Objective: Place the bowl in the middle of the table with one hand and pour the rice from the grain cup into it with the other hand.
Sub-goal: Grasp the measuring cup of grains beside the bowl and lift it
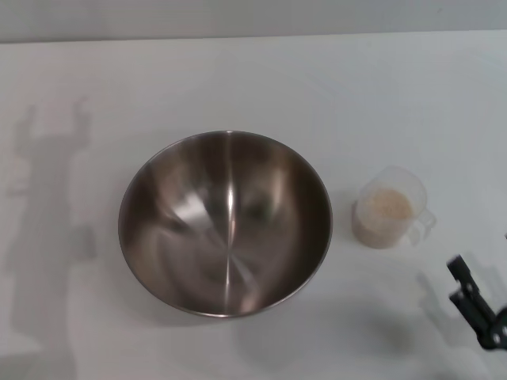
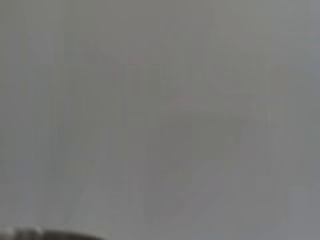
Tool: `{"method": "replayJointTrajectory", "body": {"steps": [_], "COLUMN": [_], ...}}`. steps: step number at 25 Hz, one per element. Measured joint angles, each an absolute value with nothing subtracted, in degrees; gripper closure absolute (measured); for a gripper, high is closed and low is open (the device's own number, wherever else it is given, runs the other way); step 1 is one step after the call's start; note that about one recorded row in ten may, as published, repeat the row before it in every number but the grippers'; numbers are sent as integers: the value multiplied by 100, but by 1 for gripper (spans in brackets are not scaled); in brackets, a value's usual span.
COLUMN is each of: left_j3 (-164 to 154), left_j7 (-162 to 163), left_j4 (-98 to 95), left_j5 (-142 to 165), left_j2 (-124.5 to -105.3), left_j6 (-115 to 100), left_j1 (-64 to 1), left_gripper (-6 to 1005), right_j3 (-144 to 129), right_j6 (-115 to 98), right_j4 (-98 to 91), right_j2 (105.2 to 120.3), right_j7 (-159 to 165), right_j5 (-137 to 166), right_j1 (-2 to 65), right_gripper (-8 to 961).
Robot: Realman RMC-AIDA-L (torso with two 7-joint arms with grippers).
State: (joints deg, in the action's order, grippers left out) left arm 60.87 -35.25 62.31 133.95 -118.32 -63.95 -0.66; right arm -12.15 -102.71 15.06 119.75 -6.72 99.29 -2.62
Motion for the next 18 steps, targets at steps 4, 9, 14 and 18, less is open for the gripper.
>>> {"method": "replayJointTrajectory", "body": {"steps": [4,9,14,18], "left_j3": [6143,6137,6108,6117], "left_j7": [-2823,-2395,-2278,-2271], "left_j4": [5601,5063,4811,4679], "left_j5": [13398,13414,13533,13534], "left_j2": [-11825,-11827,-11840,-11837], "left_j6": [-6555,-6752,-6874,-6881], "left_j1": [-239,-403,-506,-602], "left_gripper": [265,265,266,266], "right_j3": [-1182,-1160,-1129,-1125], "right_j6": [-9996,-9376,-8983,-8863], "right_j4": [1774,2164,2530,2735], "right_j2": [11980,11992,11992,11989], "right_j7": [-880,-1015,-1278,-1593], "right_j5": [9606,9229,9078,9052], "right_j1": [-381,-176,137,236], "right_gripper": [186,186,186,187]}}
